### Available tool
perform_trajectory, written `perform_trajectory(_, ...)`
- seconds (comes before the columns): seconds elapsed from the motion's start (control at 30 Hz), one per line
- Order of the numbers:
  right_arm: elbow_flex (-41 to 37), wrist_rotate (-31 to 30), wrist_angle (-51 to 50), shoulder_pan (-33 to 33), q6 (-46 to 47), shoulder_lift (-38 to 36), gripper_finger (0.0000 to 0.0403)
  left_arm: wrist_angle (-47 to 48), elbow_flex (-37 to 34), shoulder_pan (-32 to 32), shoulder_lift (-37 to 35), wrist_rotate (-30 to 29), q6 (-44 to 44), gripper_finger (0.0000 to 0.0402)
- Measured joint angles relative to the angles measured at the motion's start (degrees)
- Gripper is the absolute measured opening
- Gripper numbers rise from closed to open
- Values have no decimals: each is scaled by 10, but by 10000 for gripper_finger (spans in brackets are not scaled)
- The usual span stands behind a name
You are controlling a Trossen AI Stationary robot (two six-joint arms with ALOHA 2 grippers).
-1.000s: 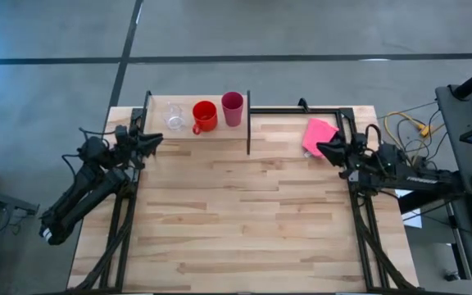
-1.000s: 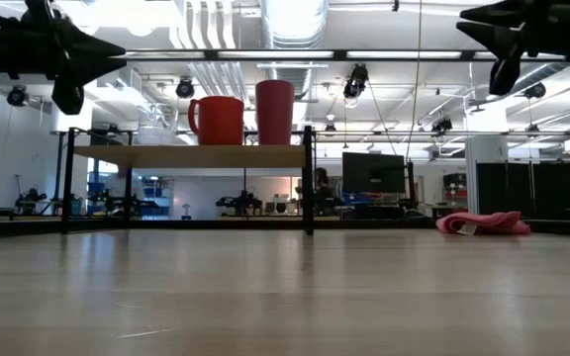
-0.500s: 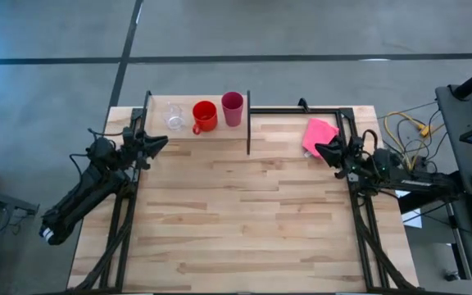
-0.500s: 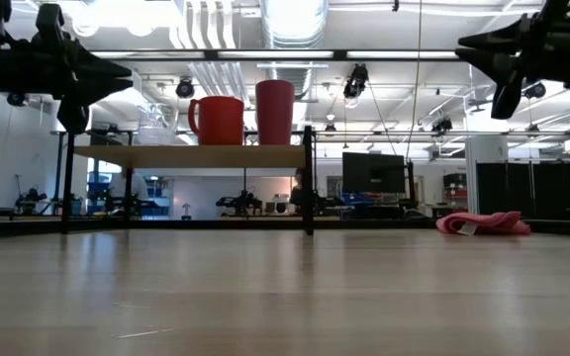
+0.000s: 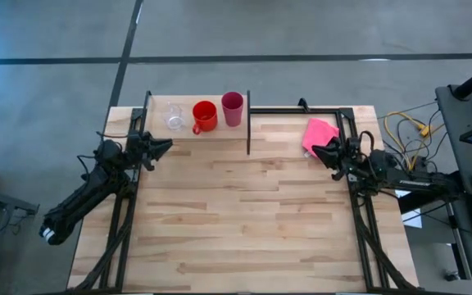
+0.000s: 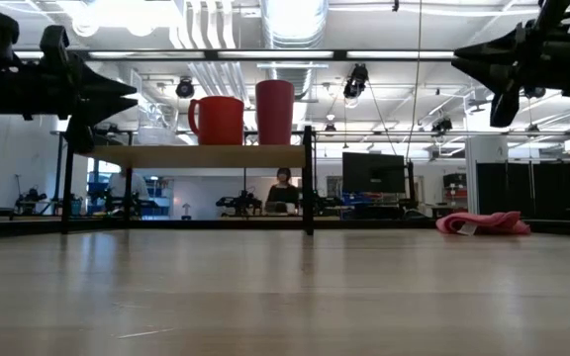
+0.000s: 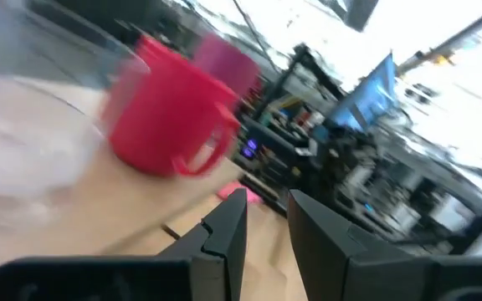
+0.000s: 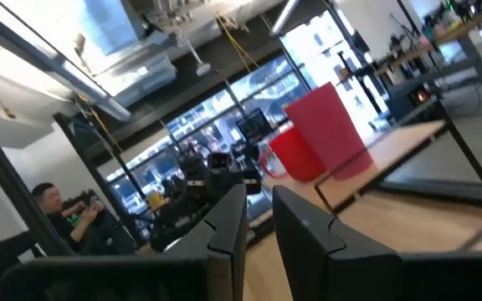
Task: Stack small to large cups/mugs on shelf
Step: Return to Home Position
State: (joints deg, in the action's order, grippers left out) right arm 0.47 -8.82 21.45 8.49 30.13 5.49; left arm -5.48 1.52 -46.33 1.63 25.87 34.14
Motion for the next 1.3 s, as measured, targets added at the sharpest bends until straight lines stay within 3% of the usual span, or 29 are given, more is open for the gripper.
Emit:
perform_trajectory(0.13,0,0,-14,0,24,8,56,-1,-6,0,0,56,-4,75)
perform_trajectory(0.23,0,-1,-15,0,29,14,56,-2,-8,1,0,62,-1,75)
perform_trajectory(0.47,0,-3,-10,0,29,14,56,-45,-10,3,3,6,-12,75)
perform_trajectory(0.9,0,-48,-10,0,19,14,56,-156,-7,3,42,-37,-35,75)
perform_trajectory(1.03,0,-48,-10,0,17,14,56,-211,-6,3,62,-37,-31,75)
perform_trajectory(1.3,0,-48,-10,0,13,14,56,-215,6,26,109,-9,-30,75)
